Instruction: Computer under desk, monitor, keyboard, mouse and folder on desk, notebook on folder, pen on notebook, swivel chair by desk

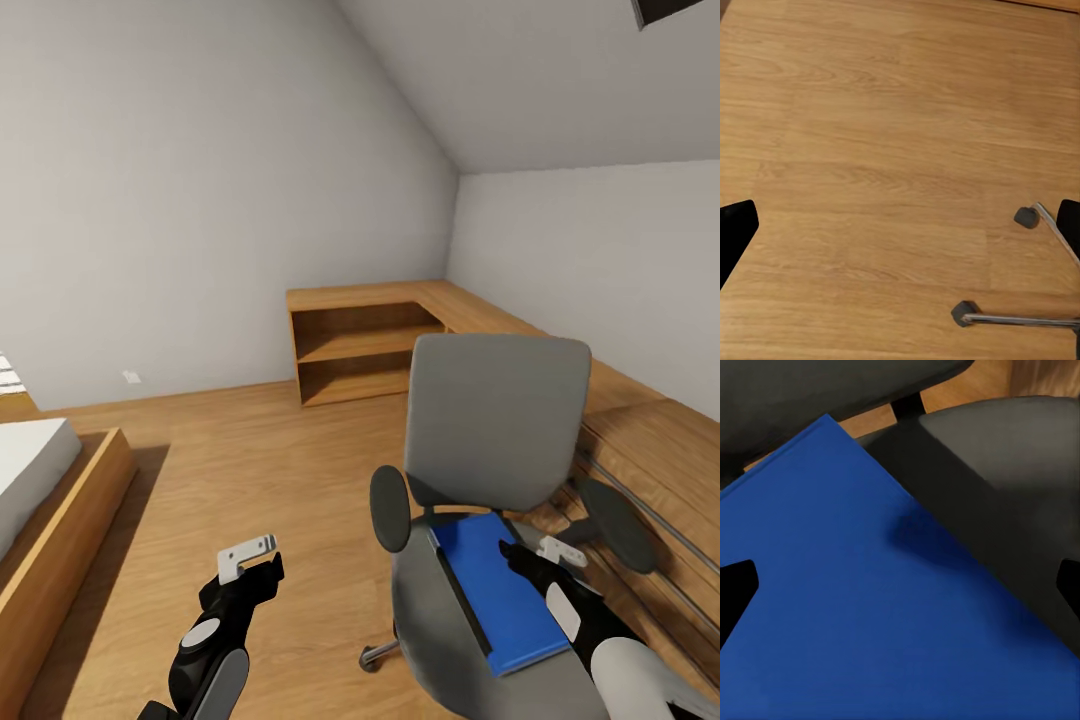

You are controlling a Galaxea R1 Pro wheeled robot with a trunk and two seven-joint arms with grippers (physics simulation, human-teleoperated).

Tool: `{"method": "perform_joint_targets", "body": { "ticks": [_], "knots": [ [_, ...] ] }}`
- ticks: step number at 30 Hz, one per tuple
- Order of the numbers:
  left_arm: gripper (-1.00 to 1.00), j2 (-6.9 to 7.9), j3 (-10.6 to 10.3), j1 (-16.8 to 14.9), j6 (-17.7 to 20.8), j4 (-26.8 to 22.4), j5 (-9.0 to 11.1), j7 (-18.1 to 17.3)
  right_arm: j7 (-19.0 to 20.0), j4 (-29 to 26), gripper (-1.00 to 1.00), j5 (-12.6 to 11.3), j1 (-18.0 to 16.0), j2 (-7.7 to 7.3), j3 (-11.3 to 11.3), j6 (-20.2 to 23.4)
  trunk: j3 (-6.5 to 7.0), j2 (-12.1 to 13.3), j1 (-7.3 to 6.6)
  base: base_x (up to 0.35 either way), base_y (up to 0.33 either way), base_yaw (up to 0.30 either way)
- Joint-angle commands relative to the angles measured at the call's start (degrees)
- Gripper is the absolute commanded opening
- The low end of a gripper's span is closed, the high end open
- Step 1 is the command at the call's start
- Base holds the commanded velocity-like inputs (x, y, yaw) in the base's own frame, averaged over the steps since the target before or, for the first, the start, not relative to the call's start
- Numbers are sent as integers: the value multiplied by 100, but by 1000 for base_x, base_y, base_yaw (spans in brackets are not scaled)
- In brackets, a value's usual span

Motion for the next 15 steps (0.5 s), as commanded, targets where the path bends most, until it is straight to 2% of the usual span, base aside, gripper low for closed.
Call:
{"method": "perform_joint_targets", "body": {
  "ticks": [1, 9, 15],
  "knots": [
    [100, 1, -7, -5, 14, -7, 41, 47, 34, -6, 100, -46, -1, 2, -31, 28, -24, -44, 22, 0, 0, 0],
    [100, 1, -9, -5, 14, -7, 41, 45, 33, -6, 100, -40, -3, 2, -31, 26, -167, -365, 198, 0, 0, 0],
    [100, 1, -13, -5, 14, -7, 45, 45, 35, -12, 100, -37, -4, 2, -31, 20, -167, -365, 198, 0, 0, 0]
  ]
}}
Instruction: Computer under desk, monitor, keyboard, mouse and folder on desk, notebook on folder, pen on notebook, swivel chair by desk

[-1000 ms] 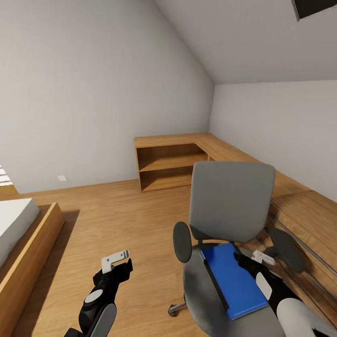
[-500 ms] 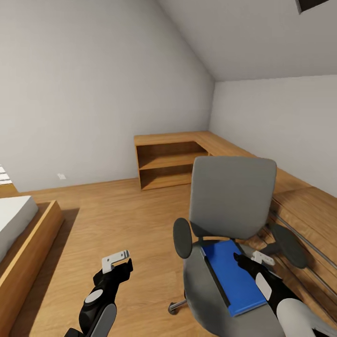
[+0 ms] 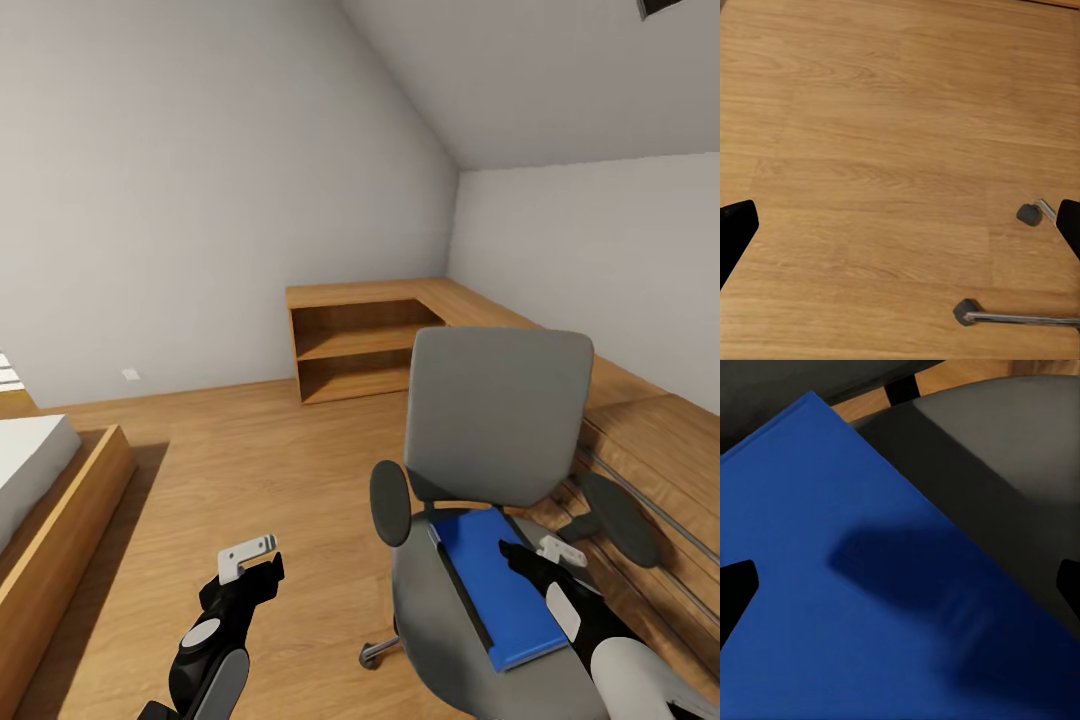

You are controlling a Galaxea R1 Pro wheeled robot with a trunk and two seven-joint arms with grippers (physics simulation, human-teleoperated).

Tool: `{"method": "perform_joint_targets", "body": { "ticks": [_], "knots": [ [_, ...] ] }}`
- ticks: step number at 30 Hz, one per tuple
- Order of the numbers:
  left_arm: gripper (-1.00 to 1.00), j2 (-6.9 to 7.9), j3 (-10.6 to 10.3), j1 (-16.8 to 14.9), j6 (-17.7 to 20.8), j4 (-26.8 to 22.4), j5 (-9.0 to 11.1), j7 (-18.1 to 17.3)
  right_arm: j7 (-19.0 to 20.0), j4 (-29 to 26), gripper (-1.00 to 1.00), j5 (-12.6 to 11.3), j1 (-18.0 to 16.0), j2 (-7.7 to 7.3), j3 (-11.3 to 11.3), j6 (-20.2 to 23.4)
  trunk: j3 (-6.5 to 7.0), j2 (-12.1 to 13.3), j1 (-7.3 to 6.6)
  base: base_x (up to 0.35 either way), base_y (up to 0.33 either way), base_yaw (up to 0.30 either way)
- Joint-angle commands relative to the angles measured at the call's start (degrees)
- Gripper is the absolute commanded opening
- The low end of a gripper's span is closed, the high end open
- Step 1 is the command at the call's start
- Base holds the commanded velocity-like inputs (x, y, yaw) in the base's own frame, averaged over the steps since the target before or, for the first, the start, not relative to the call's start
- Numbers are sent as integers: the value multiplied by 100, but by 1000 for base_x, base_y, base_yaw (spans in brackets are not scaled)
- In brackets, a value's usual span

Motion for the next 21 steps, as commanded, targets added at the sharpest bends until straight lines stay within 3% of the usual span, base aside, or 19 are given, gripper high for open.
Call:
{"method": "perform_joint_targets", "body": {
  "ticks": [1, 21],
  "knots": [
    [100, 1, -7, -5, 15, -5, 43, 45, 36, -7, 100, -45, -3, 2, -31, 27, -5, -3, -1, 0, 0, 0],
    [100, 1, -9, -5, 30, 10, 47, 42, 33, 4, 100, -36, -2, 5, -24, 17, -5, -3, -1, 0, 0, 0]
  ]
}}
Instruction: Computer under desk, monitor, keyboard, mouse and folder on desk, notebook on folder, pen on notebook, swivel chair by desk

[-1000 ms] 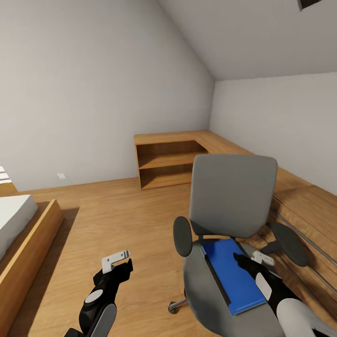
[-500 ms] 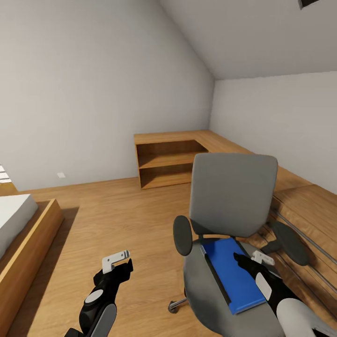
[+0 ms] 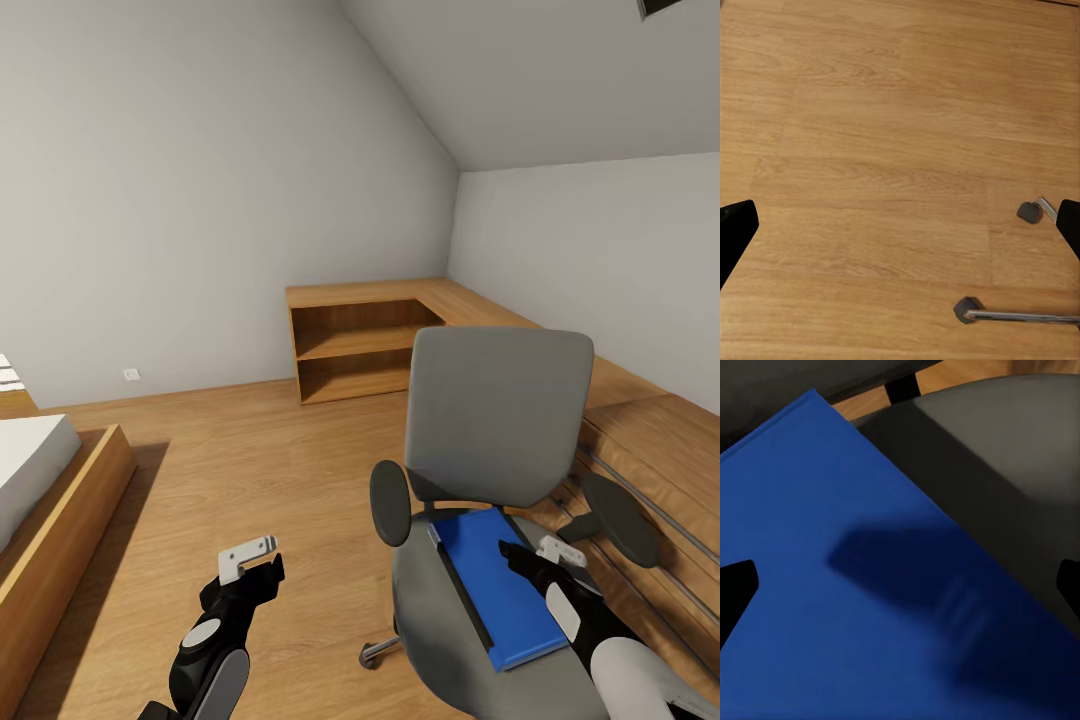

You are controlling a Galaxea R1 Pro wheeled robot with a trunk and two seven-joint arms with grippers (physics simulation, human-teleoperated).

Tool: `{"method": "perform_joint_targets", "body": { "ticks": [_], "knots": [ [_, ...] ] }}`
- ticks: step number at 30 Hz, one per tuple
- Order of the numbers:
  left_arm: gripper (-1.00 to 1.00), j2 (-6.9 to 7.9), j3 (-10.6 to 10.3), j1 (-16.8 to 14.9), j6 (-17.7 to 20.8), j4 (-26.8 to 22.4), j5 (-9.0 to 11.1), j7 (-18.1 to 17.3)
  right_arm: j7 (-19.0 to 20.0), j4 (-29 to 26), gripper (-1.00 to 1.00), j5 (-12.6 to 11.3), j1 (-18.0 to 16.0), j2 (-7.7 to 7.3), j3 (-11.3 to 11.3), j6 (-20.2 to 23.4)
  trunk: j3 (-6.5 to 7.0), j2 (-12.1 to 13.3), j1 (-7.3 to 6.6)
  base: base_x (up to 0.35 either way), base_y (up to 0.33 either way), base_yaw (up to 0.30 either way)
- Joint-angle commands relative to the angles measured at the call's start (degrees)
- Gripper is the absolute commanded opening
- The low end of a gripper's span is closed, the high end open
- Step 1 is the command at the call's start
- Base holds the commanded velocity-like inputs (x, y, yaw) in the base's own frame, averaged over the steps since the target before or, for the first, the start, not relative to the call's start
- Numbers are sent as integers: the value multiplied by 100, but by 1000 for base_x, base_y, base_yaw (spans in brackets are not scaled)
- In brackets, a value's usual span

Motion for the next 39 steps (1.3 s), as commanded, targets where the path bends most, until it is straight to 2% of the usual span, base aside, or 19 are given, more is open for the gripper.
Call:
{"method": "perform_joint_targets", "body": {
  "ticks": [1, 10, 16, 39],
  "knots": [
    [100, 1, -5, -5, 14, -7, 43, 46, 35, -7, 100, -44, -3, 1, -31, 26, -5, -3, -1, 0, 0, 0],
    [100, -1, 4, -5, 6, -7, 43, 46, 32, -17, 100, -44, -2, -1, -27, 26, -5, -3, -1, 0, 0, 0],
    [100, -7, 1, -5, 2, -7, 43, 54, 32, -18, 100, -44, -2, -1, -29, 26, -113, -243, 131, 0, 0, 0],
    [100, 10, 4, -5, 6, 4, 35, 52, 31, -11, 100, -44, -4, -1, -22, 26, -113, -243, 131, 0, 0, 0]
  ]
}}
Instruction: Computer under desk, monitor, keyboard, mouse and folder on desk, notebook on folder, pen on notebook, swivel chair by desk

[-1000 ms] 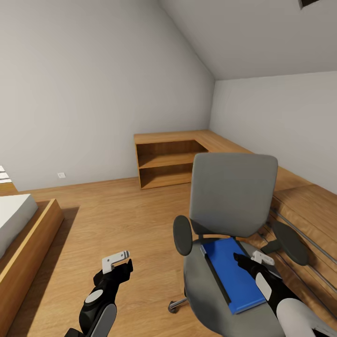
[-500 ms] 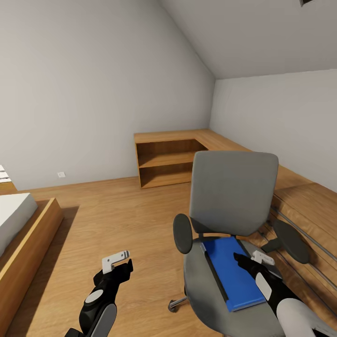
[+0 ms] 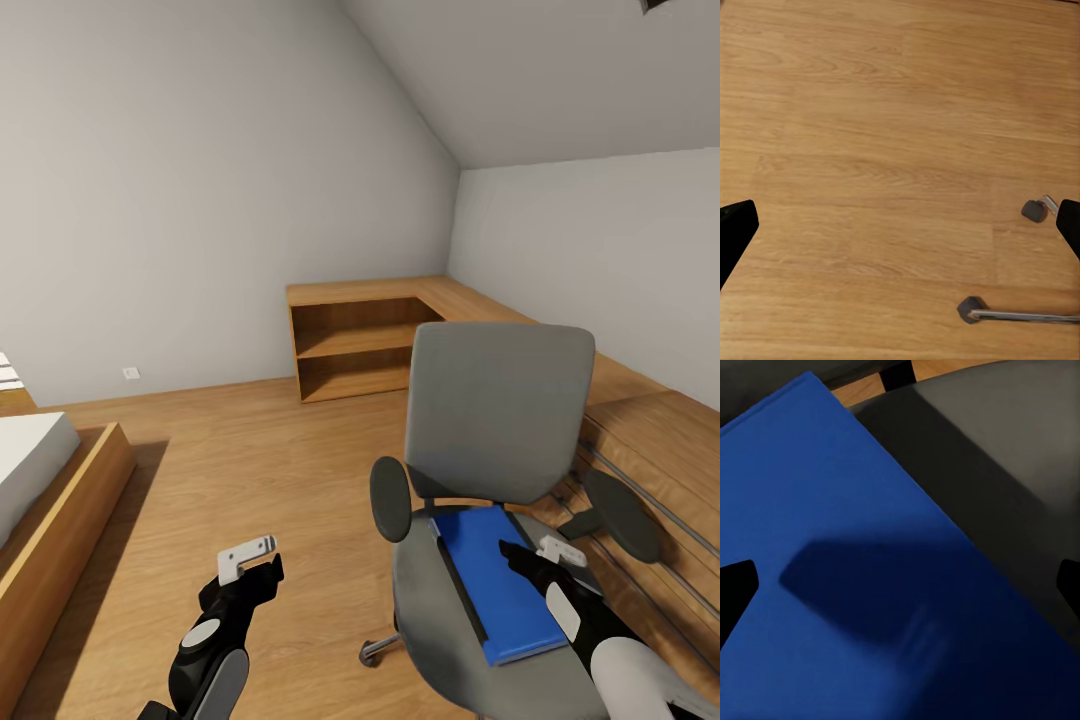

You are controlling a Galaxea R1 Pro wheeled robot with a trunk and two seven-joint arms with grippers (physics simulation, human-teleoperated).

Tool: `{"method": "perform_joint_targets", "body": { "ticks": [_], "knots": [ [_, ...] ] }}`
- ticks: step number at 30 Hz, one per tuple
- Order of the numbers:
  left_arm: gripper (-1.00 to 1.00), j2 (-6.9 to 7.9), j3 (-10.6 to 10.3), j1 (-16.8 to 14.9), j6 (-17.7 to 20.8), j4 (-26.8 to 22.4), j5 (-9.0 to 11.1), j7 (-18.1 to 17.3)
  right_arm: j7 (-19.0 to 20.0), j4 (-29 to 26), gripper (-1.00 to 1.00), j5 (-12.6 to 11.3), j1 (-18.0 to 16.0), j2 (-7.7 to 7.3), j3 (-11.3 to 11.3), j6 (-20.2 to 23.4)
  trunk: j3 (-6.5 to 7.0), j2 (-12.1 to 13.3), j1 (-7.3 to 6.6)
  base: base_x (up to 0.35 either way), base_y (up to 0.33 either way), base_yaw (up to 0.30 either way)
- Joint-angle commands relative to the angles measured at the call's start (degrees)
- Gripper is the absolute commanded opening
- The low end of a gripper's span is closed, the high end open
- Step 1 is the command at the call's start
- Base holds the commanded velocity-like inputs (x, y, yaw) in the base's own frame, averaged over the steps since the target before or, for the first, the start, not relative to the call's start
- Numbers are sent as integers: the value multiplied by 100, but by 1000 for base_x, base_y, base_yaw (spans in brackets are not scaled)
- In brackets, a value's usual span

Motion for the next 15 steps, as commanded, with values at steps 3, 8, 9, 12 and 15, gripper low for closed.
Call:
{"method": "perform_joint_targets", "body": {
  "ticks": [3, 8, 9, 12, 15],
  "knots": [
    [100, 2, -3, -5, 14, -7, 42, 48, 36, -5, 100, -44, -2, 2, -31, 26, -5, -3, -1, -55, 0, 0],
    [100, 1, -6, -5, 14, -6, 42, 43, 36, -5, 100, -44, -1, 2, -31, 26, -5, -3, -1, -232, 0, 0],
    [100, 1, -3, -5, 14, -4, 42, 42, 36, -5, 100, -44, 0, 2, -31, 26, -5, -3, -1, -293, 0, 0],
    [100, 2, -5, -5, 14, -2, 42, 45, 36, -5, 100, -44, -1, 2, -31, 26, -5, -3, -1, -226, 0, 0],
    [100, 4, -3, -5, 14, -1, 42, 45, 36, -5, 100, -44, -2, 2, -31, 24, -5, -3, -1, -89, 0, 0]
  ]
}}
